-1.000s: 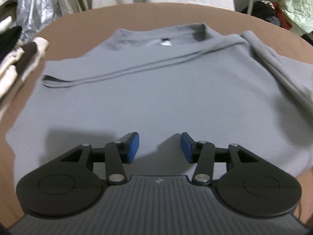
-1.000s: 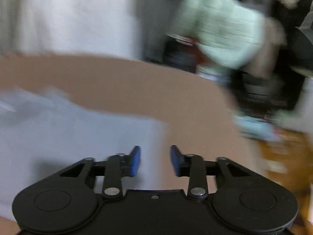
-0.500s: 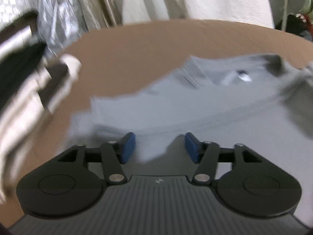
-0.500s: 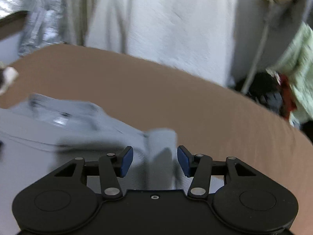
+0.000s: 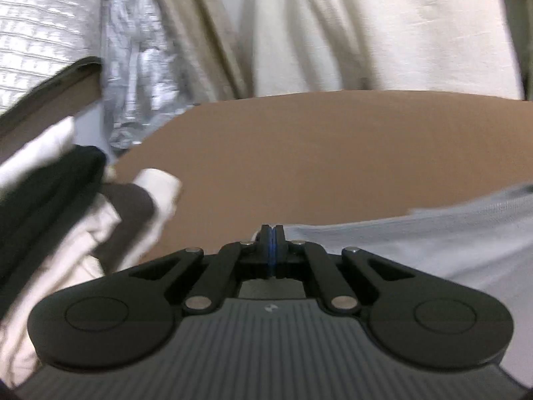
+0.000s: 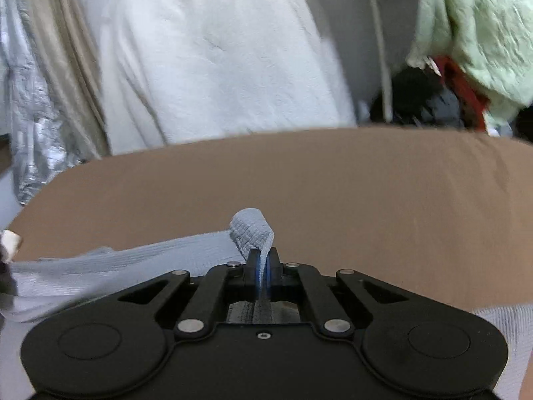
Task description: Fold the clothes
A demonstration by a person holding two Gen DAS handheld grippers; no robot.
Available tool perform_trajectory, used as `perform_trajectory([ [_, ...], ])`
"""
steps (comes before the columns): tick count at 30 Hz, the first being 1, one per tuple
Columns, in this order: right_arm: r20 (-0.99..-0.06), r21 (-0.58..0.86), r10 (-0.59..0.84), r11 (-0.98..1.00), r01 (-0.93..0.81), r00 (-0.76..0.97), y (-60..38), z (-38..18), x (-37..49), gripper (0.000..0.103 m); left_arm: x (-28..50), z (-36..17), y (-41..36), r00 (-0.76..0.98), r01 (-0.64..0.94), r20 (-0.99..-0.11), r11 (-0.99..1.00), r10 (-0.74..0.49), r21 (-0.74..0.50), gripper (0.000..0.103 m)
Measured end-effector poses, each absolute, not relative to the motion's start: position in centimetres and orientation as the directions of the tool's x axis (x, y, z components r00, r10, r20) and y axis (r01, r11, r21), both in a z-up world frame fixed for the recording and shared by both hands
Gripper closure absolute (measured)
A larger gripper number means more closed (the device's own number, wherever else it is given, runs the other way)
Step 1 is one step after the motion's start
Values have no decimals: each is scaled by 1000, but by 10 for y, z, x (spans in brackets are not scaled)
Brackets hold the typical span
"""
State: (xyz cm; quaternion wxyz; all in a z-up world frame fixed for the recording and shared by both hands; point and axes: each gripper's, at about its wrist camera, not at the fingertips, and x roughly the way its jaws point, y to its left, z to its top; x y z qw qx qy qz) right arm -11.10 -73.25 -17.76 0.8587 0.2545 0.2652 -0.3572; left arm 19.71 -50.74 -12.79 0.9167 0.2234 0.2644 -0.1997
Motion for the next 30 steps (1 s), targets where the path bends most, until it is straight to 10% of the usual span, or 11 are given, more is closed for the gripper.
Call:
perform_trajectory([
  [4, -676, 244, -470, 584, 774, 568, -742, -190, -109, 99, 203, -117, -488, 700, 539, -636, 825, -325, 171, 89],
  [7, -668, 179, -500, 611, 771, 551, -734, -183, -102, 99, 181, -111, -474, 656, 617, -641, 773, -399, 151, 41],
  [19, -674, 123, -520, 622, 774, 525, -726, -171, -102, 99, 169, -143, -462, 448, 682, -784, 731, -430, -11, 37],
  [24, -684, 122, -509, 625, 771, 522, -729, -172, -100, 99, 176, -157, -482, 476, 647, -807, 761, -349, 52, 39],
  [30, -687, 124, -504, 629, 767, 524, -730, -173, -100, 99, 199, -152, -507, 607, 575, -731, 807, -311, 135, 102],
])
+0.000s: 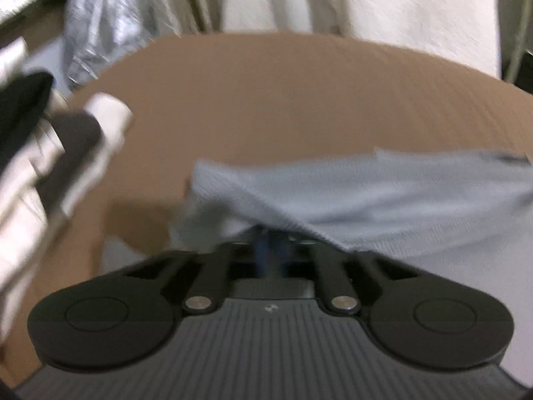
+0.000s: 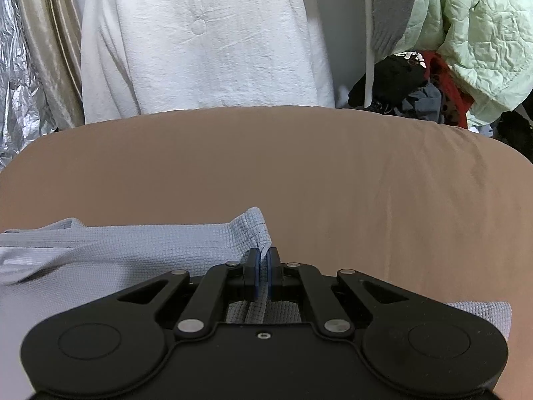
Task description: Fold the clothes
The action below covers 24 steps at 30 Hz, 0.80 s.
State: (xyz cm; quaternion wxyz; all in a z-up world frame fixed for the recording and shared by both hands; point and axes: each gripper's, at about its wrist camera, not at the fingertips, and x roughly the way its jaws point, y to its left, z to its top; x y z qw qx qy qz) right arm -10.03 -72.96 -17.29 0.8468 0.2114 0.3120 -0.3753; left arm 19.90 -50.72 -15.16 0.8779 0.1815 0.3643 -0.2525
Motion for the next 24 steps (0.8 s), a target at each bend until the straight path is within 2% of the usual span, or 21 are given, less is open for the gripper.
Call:
perform_trajectory([
  [3, -690, 145, -490, 627, 766, 532, -731, -174, -102, 99, 203, -143, -515, 712, 538, -637, 812, -296, 225, 102],
  [6, -698, 155, -479, 625, 765, 533, -733, -178, -103, 99, 209, -141, -520, 760, 491, -607, 817, -232, 302, 102],
  [9, -702, 144, -484, 623, 769, 523, -733, -181, -102, 91, 209, -131, -500, 747, 470, -625, 846, -229, 252, 95],
  [10, -702, 135, -495, 614, 778, 513, -733, -182, -102, 78, 205, -127, -491, 739, 472, -630, 851, -240, 229, 88],
  [11, -702, 124, -509, 602, 789, 498, -732, -182, -102, 68, 201, -124, -480, 732, 475, -635, 853, -248, 215, 76],
  [13, -687, 144, -531, 570, 809, 496, -730, -180, -106, 66, 188, -119, -454, 735, 471, -633, 854, -241, 222, 60],
  [15, -662, 205, -540, 535, 819, 519, -723, -172, -111, 66, 178, -115, -424, 743, 458, -635, 852, -211, 252, 57],
  [18, -606, 240, -525, 595, 767, 597, -693, -152, -105, 65, 167, -113, -377, 726, 453, -665, 850, -175, 271, 56],
  [20, -574, 239, -503, 652, 720, 646, -669, -139, -99, 59, 163, -114, -346, 720, 439, -675, 858, -160, 265, 56],
  [22, -573, 204, -459, 723, 660, 679, -637, -131, -89, 56, 158, -117, -313, 729, 393, -671, 886, -136, 247, 54],
  [24, -591, 182, -394, 785, 592, 704, -606, -124, -79, 56, 156, -126, -281, 730, 315, -674, 932, -117, 180, 47],
])
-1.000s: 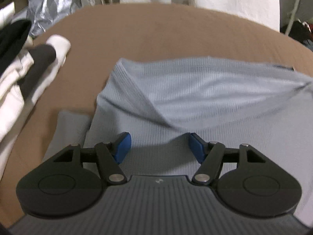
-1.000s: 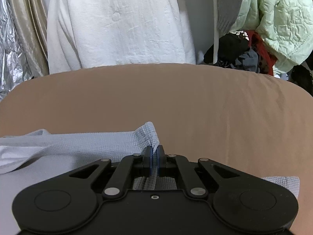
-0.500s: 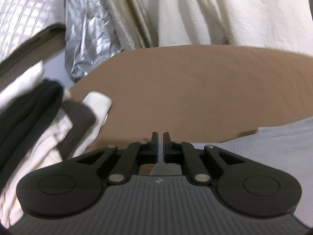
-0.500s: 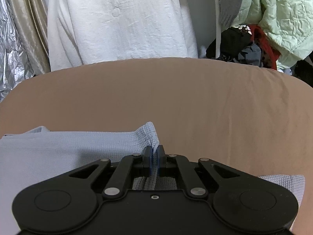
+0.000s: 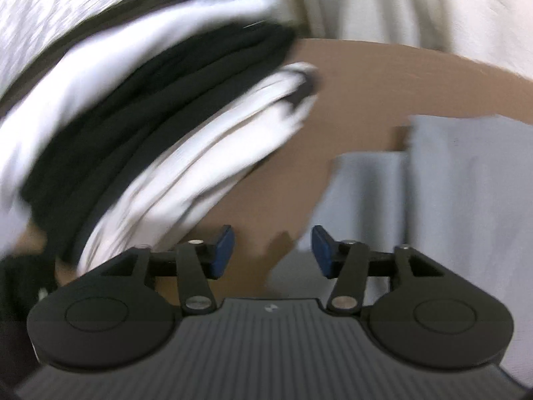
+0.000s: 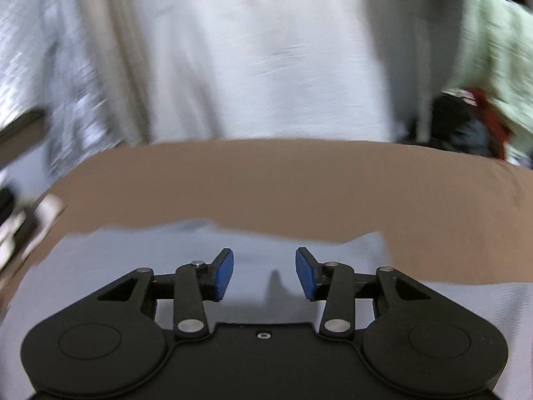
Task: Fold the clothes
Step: 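Lay the T-shirt down and smooth it with both grippers open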
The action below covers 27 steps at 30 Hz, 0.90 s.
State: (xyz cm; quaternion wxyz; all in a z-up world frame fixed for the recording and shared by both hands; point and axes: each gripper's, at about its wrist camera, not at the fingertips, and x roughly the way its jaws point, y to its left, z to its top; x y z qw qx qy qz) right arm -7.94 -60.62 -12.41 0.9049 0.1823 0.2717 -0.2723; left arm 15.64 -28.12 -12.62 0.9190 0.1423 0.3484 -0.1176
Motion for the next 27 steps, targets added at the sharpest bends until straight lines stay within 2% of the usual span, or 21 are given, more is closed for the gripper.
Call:
perform_trajectory([
  [3, -606, 177, -297, 854, 489, 738, -564, -113, -70, 55, 168, -142, -249, 647, 261, -746, 965, -155, 27, 46],
  [7, -590, 261, -188, 875, 406, 785, -521, -104, -64, 49, 180, -143, -243, 561, 310, -755, 932, -339, -187, 45],
  [10, -600, 341, -82, 874, 347, 796, -494, -113, -55, 49, 194, -153, -248, 541, 283, -758, 928, -363, -242, 27],
  [12, -609, 357, -57, 871, 338, 791, -482, -124, -50, 49, 201, -167, -252, 526, 259, -765, 927, -372, -272, 25],
  [13, -614, 361, -52, 869, 338, 788, -476, -129, -48, 49, 202, -172, -256, 550, 262, -754, 931, -359, -252, 27],
  [14, -618, 364, -44, 869, 336, 785, -472, -134, -46, 49, 198, -173, -264, 595, 294, -734, 938, -328, -182, 76],
  [15, -621, 368, -34, 870, 329, 783, -468, -139, -42, 49, 186, -170, -277, 656, 338, -704, 940, -273, -50, 99],
  [16, -628, 364, -23, 875, 320, 778, -464, -144, -39, 49, 173, -168, -289, 714, 367, -663, 927, -226, 80, 101],
  [17, -640, 346, -15, 887, 305, 768, -459, -147, -34, 49, 162, -161, -295, 752, 366, -627, 920, -205, 138, 101],
  [18, -651, 315, -16, 904, 290, 759, -454, -150, -30, 49, 152, -151, -294, 776, 326, -605, 934, -178, 144, 101],
  [20, -664, 252, -43, 927, 278, 746, -444, -152, -23, 49, 148, -137, -278, 795, 222, -595, 970, -118, 103, 101],
  [22, -673, 230, -52, 933, 276, 738, -443, -155, -24, 49, 150, -134, -255, 777, 153, -622, 987, -93, 45, 101],
  [25, -687, 237, -39, 932, 274, 725, -443, -158, -27, 49, 162, -153, -240, 691, 138, -716, 990, -98, -3, 100],
  [27, -690, 229, -41, 935, 272, 722, -441, -158, -29, 49, 167, -158, -228, 658, 106, -741, 991, -135, -87, 97],
])
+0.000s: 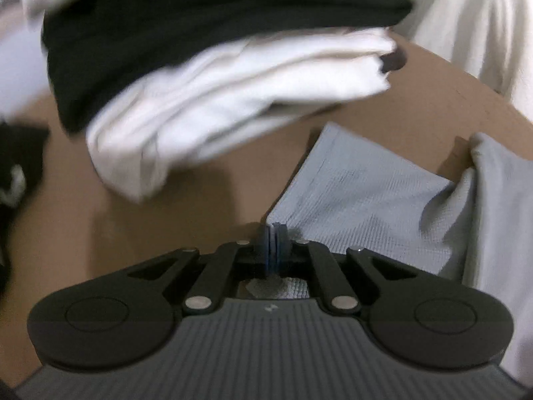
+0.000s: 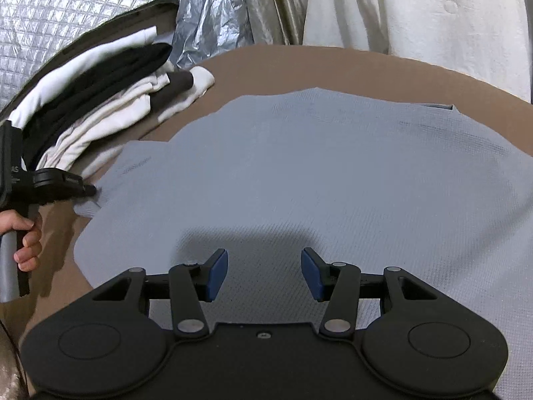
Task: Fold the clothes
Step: 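Lay the T-shirt down and smooth it with both grippers open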
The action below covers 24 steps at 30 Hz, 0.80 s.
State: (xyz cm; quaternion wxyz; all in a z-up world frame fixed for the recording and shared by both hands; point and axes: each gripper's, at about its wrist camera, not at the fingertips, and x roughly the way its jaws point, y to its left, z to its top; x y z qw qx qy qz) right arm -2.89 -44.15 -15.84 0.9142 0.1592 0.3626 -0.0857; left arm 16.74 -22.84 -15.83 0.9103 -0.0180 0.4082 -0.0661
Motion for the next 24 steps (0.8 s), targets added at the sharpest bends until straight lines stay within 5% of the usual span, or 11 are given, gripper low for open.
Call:
perform_trajectory([
  [4, -668, 237, -3, 947, 217, 744, -429, -154, -32, 49, 169, -150, -214, 664, 82, -730, 986, -161, -142, 88],
  [7, -652, 222, 54, 967, 123, 756, -410, -152, -32, 49, 182, -149, -213, 698, 123, -696, 986, -169, -115, 51],
  [10, -655, 190, 94, 981, 43, 750, -393, -152, -27, 49, 213, -153, -215, 639, 230, -718, 959, -276, -165, 37],
  [11, -658, 187, 108, 982, 24, 745, -389, -153, -25, 49, 220, -160, -217, 606, 260, -733, 948, -310, -185, 20],
  [13, -668, 196, 140, 981, -8, 731, -383, -155, -23, 49, 227, -168, -226, 581, 320, -744, 934, -329, -162, 1],
  [15, -677, 189, 150, 982, -28, 720, -380, -158, -22, 49, 228, -172, -239, 597, 378, -740, 922, -309, -81, 9],
  [17, -683, 180, 146, 983, -28, 716, -380, -160, -19, 49, 217, -163, -254, 641, 461, -701, 887, -313, 26, 96],
  [23, -684, 223, 145, 975, 16, 715, -396, -169, -18, 47, 194, -117, -247, 807, 318, -549, 944, -218, 92, 98],
  [24, -683, 226, 147, 974, 16, 715, -396, -170, -18, 47, 199, -119, -238, 784, 279, -585, 960, -207, 34, 98],
])
